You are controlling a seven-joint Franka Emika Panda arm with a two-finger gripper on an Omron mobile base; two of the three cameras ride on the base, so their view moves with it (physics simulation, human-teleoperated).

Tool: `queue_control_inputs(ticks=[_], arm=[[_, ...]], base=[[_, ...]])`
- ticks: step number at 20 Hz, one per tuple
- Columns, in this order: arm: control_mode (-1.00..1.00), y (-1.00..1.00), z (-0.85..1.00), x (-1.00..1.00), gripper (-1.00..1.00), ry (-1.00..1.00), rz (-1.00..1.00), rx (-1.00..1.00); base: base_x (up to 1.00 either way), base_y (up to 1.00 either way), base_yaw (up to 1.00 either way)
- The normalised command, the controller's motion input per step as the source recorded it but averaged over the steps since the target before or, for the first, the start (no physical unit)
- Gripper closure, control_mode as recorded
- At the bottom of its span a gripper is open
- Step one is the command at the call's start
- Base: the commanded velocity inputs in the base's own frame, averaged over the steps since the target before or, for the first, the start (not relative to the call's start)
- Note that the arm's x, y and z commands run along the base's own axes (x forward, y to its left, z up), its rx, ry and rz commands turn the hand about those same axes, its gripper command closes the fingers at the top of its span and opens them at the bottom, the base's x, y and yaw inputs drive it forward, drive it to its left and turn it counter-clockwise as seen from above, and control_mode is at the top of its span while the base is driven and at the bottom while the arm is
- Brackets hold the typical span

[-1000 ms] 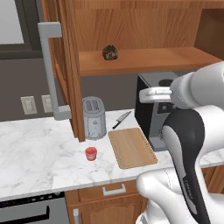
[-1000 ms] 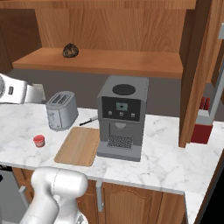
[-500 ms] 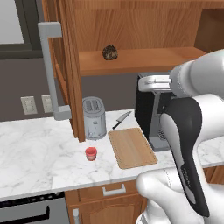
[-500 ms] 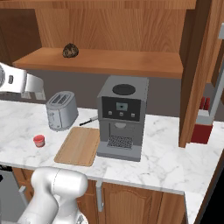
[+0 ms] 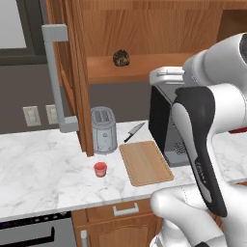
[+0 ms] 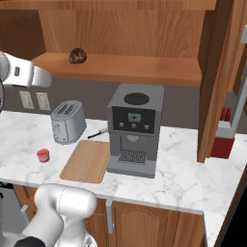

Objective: Pick the bread, place it on the cutting board, pick the jam, place it on the counter, and close the cabinet.

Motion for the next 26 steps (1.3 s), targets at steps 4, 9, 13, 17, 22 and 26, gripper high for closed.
queue_control_inputs(ticks=[4, 9, 13, 17, 22, 26], arm=[[-1.0, 0.0, 0.07, 0.18, -1.0, 0.0, 0.0, 0.0], [-1.0, 0.0, 0.0, 0.29, -1.0, 0.0, 0.0, 0.0], [-1.0, -0.02, 0.0, 0.34, -1.0, 0.0, 0.01, 0.0], [-1.0, 0.0, 0.0, 0.32, -1.0, 0.0, 0.02, 0.0], [-1.0, 0.0, 0.0, 0.33, -1.0, -0.01, 0.03, 0.0], [-1.0, 0.0, -0.01, 0.3, -1.0, -0.04, 0.02, 0.0]], base=[[0.0, 0.0, 0.0], [0.0, 0.0, 0.0], [0.0, 0.0, 0.0], [0.0, 0.0, 0.0], [0.0, 0.0, 0.0], [0.0, 0.0, 0.0]])
